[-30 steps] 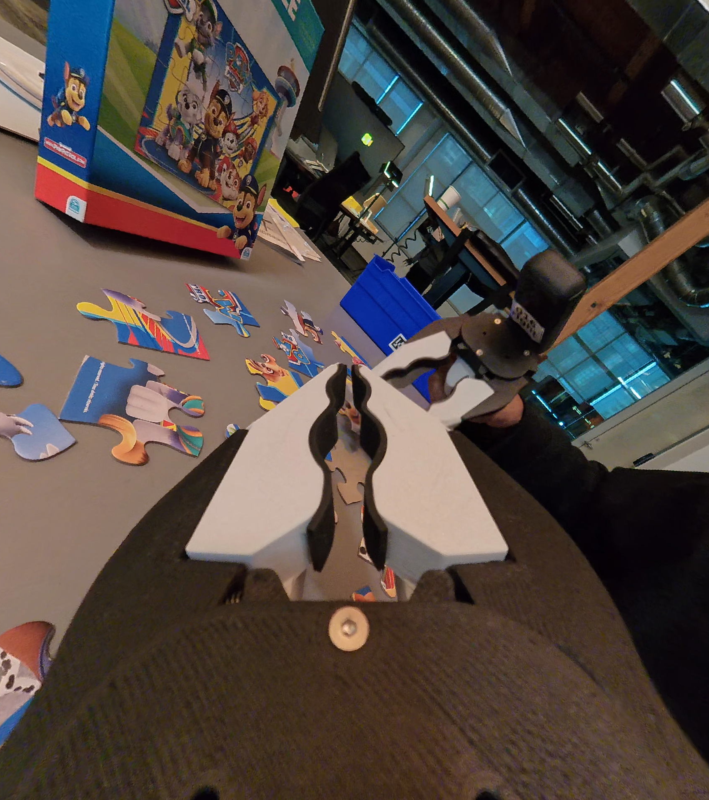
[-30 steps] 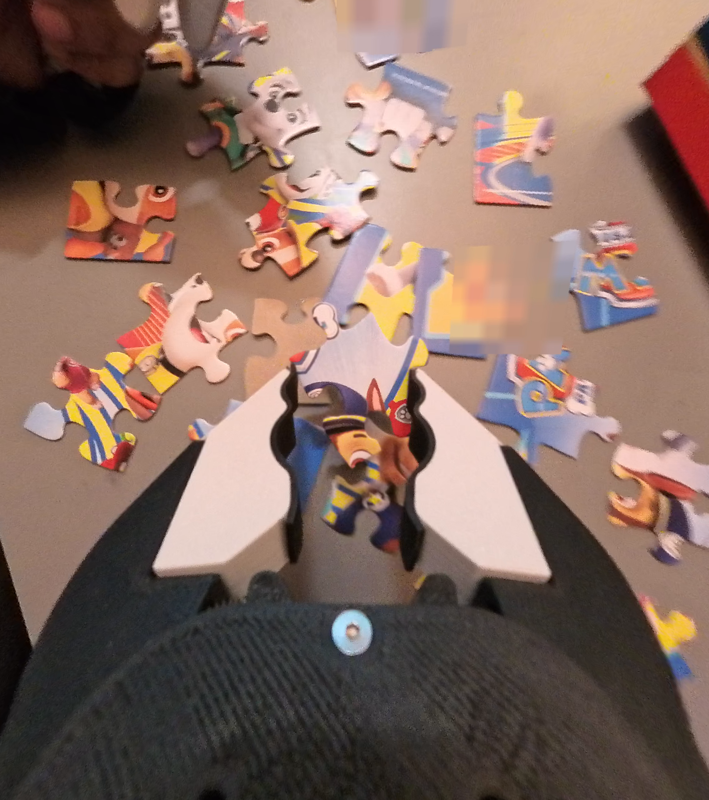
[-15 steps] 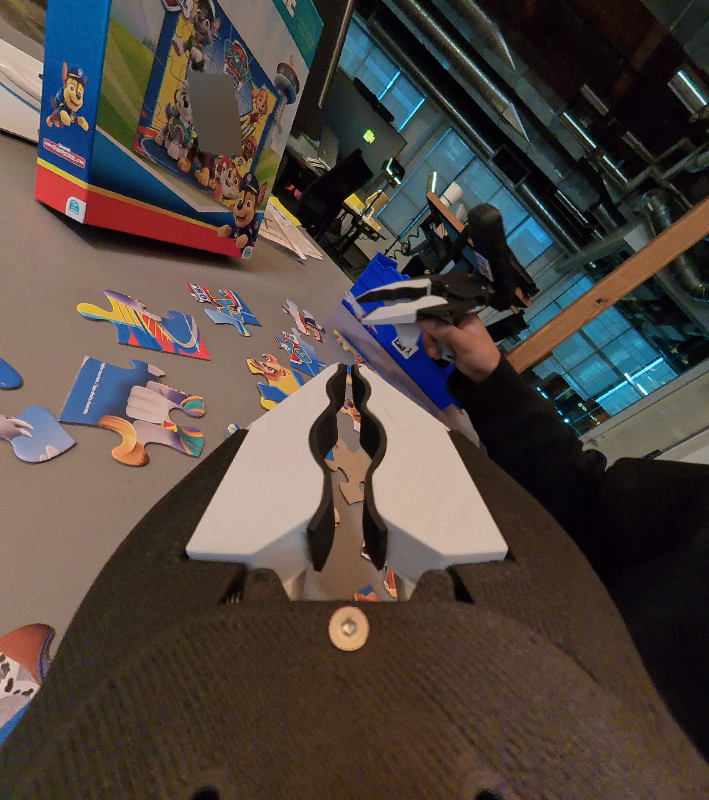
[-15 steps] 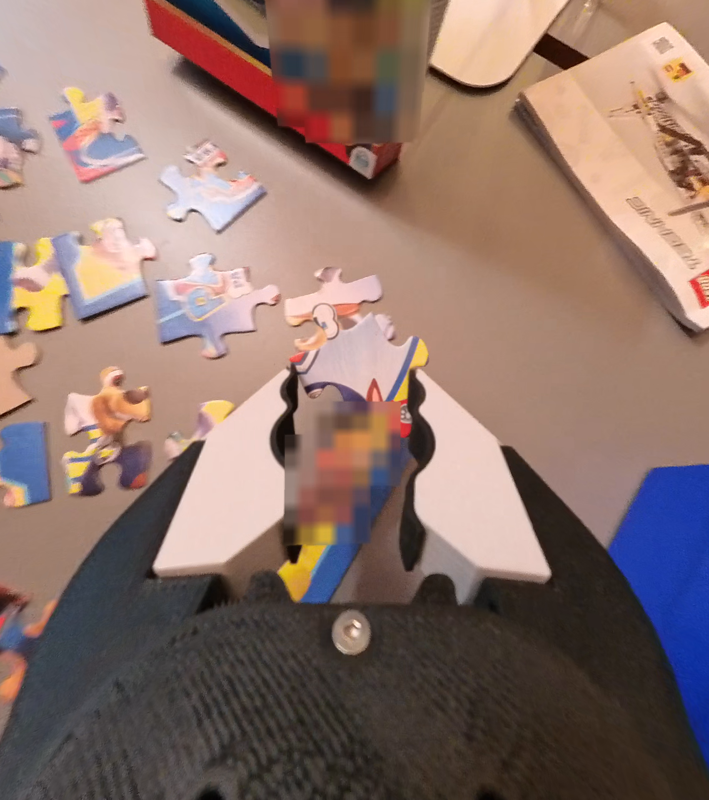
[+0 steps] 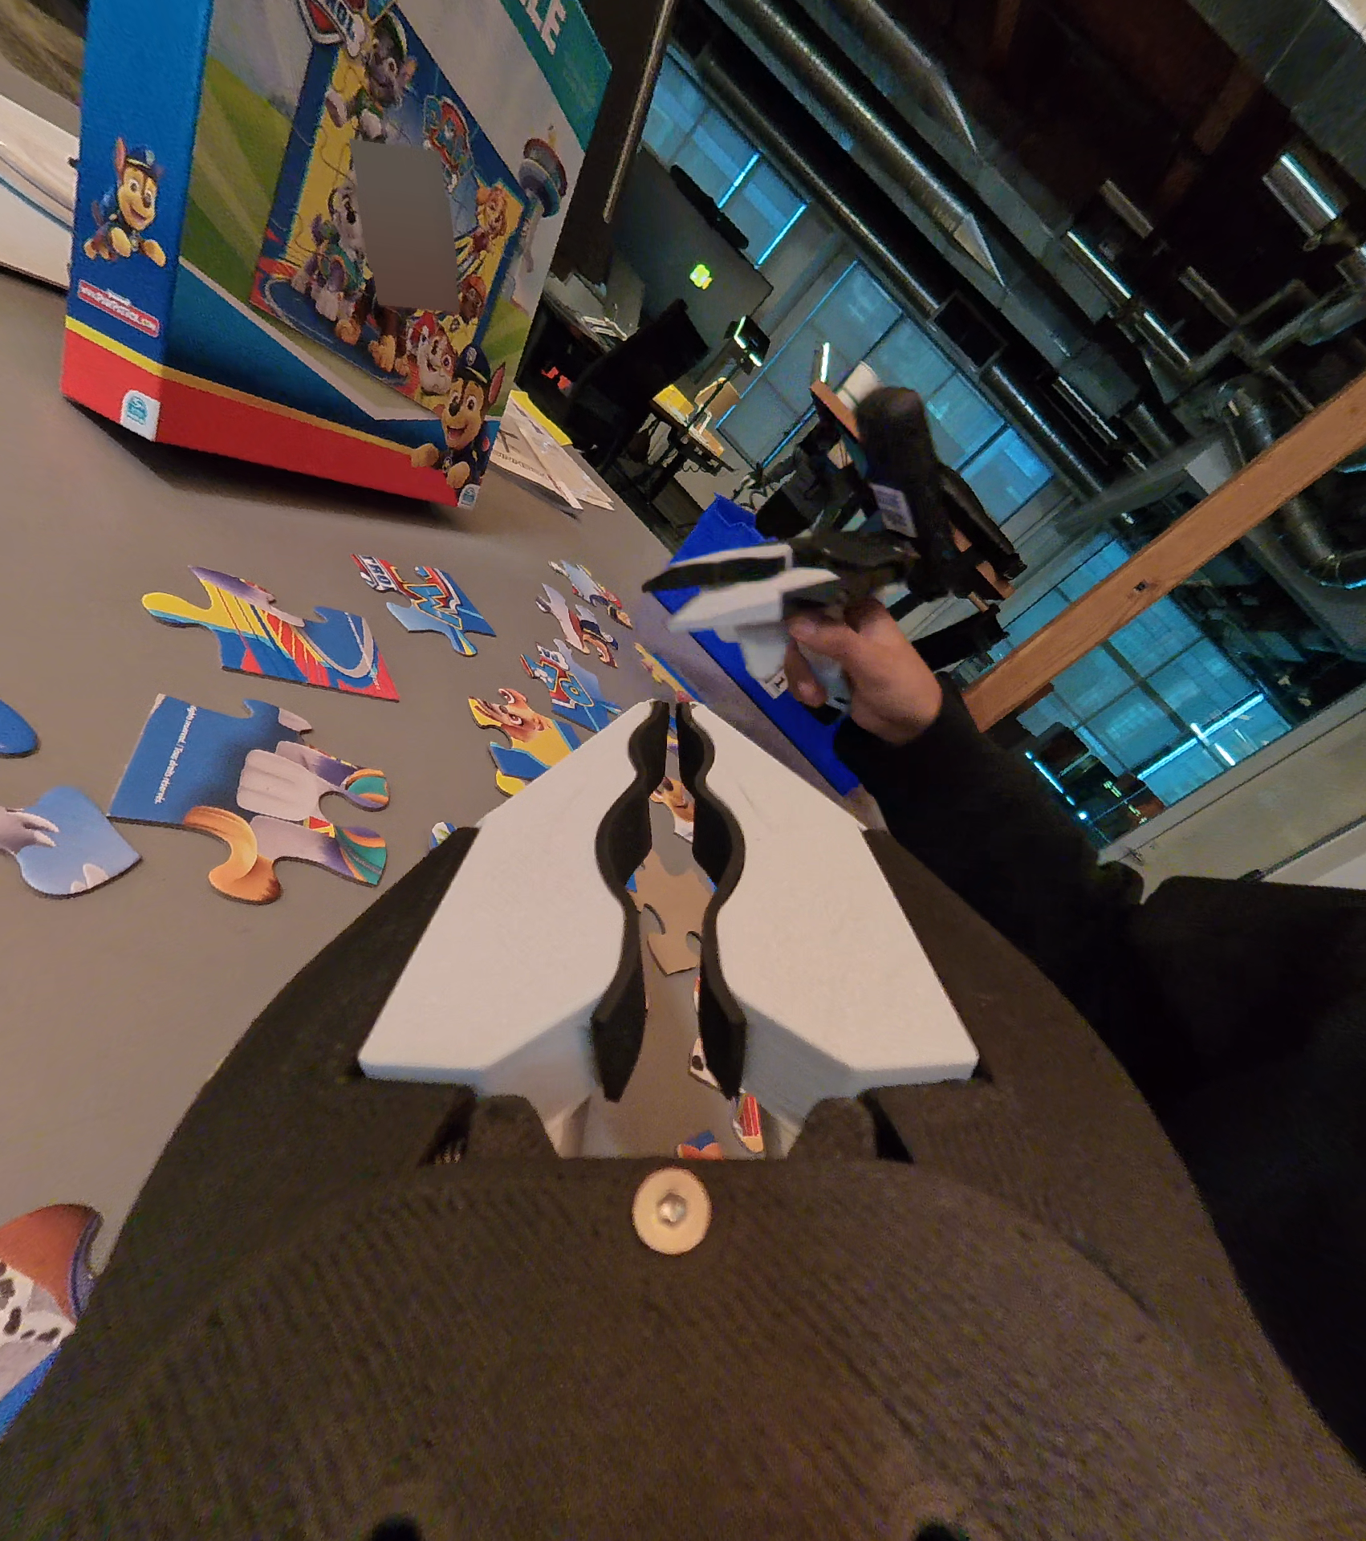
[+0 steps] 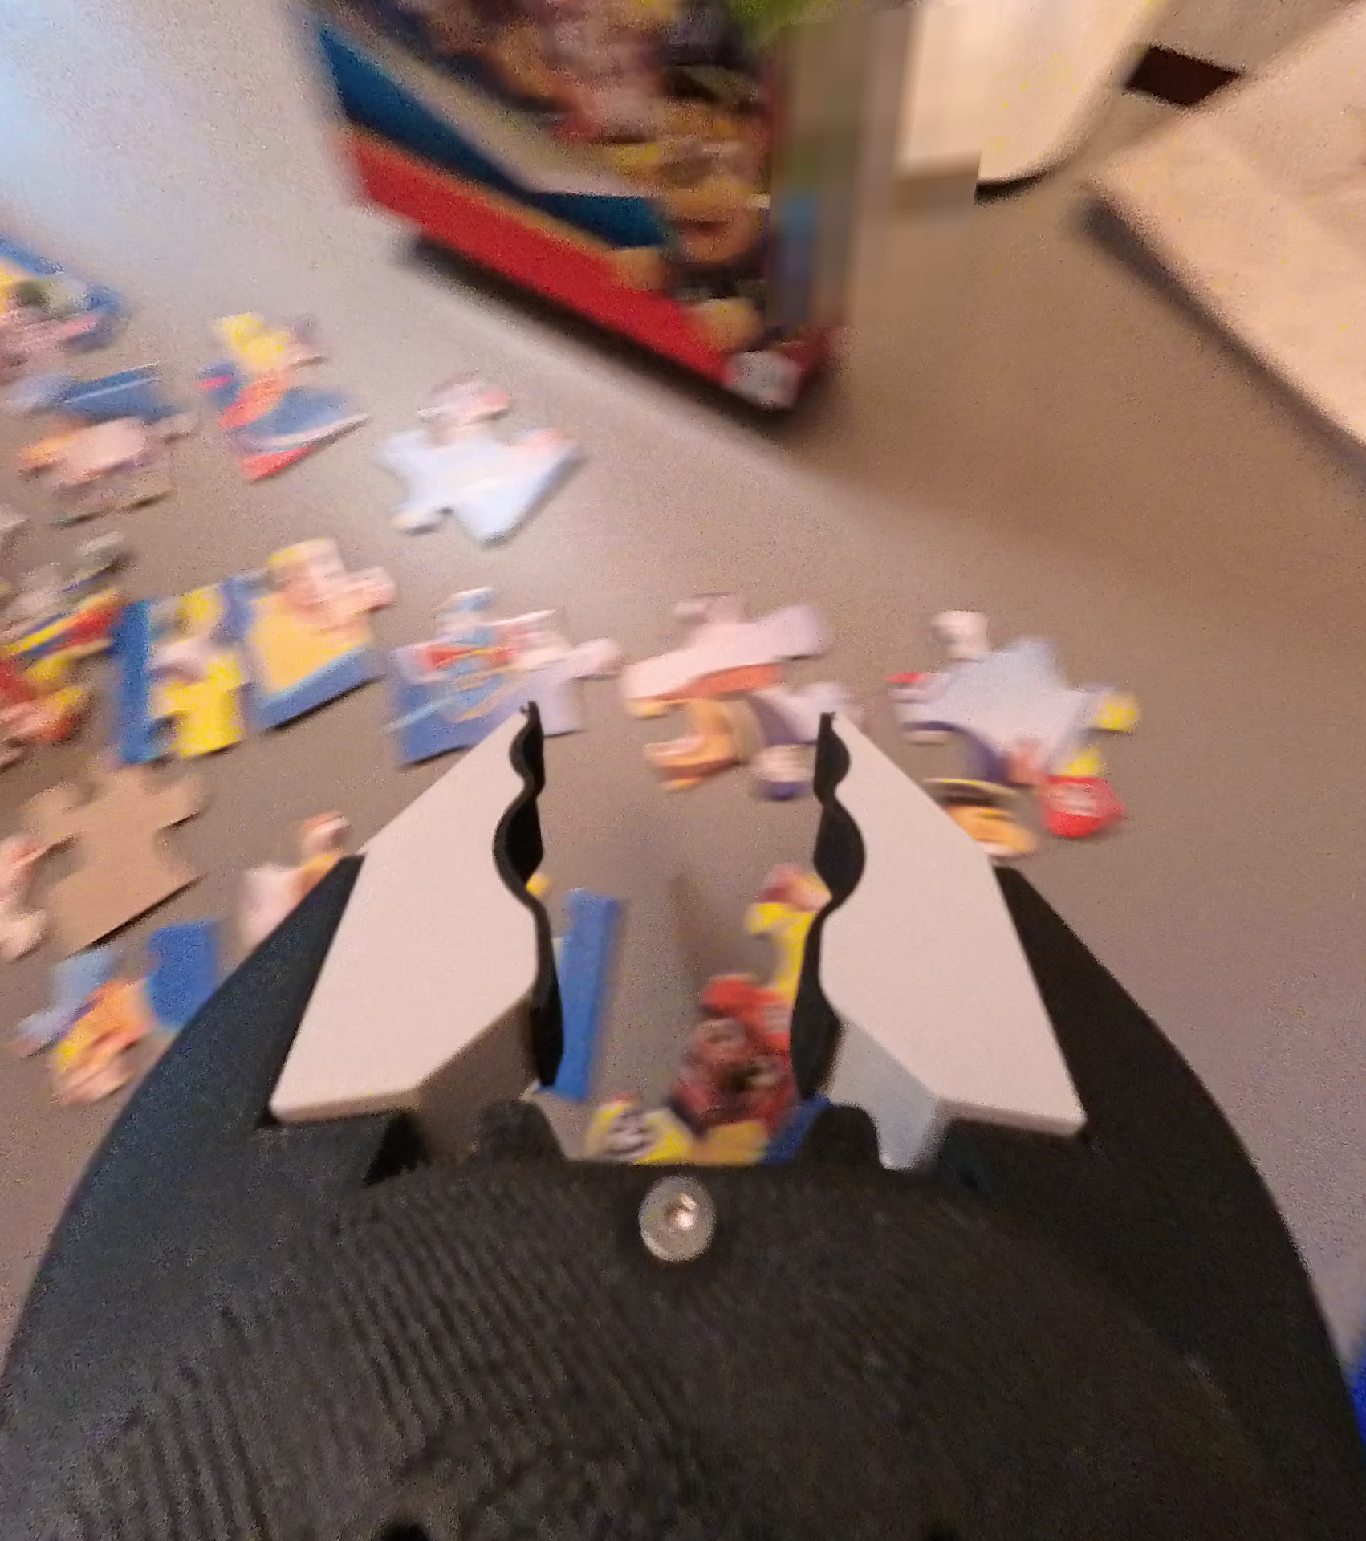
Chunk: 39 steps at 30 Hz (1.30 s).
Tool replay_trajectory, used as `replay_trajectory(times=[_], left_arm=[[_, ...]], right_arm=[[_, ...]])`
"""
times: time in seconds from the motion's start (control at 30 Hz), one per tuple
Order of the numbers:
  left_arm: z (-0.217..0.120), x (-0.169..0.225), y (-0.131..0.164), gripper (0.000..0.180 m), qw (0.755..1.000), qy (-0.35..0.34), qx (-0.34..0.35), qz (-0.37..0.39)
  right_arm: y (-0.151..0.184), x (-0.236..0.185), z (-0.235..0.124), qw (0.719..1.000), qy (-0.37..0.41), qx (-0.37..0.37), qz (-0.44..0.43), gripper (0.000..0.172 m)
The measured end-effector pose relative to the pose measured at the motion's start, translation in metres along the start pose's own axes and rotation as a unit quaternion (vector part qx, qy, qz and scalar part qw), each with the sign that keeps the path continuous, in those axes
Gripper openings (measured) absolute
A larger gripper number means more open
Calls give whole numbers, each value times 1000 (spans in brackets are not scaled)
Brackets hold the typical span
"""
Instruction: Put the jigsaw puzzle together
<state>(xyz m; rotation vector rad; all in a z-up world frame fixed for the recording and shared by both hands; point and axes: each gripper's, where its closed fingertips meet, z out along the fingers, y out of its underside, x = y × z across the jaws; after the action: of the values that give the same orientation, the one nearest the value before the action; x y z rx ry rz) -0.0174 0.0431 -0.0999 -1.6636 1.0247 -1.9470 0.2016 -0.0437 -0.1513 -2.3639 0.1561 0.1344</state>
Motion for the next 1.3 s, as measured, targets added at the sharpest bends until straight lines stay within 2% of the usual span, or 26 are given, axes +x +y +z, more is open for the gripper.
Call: replay_trajectory(times=[0.13, 0.2, 0.27, 0.43, 0.53, 0.63, 0.83, 0.87, 0.9, 1.0, 1.13, 1.2, 1.3], left_arm=[[1, -1, 1, 0, 1000, -1, -3, 0], [1, -1, 1, 0, 1000, -2, -3, 1], [1, -1, 1, 0, 1000, -3, -4, 1], [0, -1, 1, 0, 1000, -7, -2, 6], [0, -1, 1, 0, 1000, -6, -2, 7], [0, 0, 1, 0, 1000, -5, -2, 7], [0, 2, 0, 0, 1000, -4, 0, 12], [0, 3, 0, 0, 1000, -1, 1, 15], [0, 5, -1, 0, 1000, 5, 2, 18], [2, 13, 0, 1, 999, 20, -1, 29], [6, 14, 6, 1, 999, 16, -14, 40], [6, 14, 6, 1, 999, 15, -15, 41], [4, 14, 4, 1, 999, 16, -10, 39]], right_arm=[[23, -116, -2, 991, -111, -14, -79, 65], [39, -155, 5, 984, -131, -28, -116, 67], [49, -176, 15, 981, -131, -38, -138, 74], [63, -179, 37, 979, -81, -65, -175, 76], [63, -176, 37, 979, -65, -68, -179, 68], [65, -177, 34, 979, -66, -68, -182, 43], [61, -179, 25, 980, -80, -56, -175, 35], [55, -182, 19, 980, -90, -37, -173, 6], [46, -185, 11, 981, -101, -11, -165, 0], [28, -186, -10, 982, -136, 29, -126, 8], [41, -186, -3, 983, -147, -2, -112, 42], [58, -190, 8, 982, -127, -35, -137, 61], [75, -190, 21, 975, -76, -62, -201, 75]])
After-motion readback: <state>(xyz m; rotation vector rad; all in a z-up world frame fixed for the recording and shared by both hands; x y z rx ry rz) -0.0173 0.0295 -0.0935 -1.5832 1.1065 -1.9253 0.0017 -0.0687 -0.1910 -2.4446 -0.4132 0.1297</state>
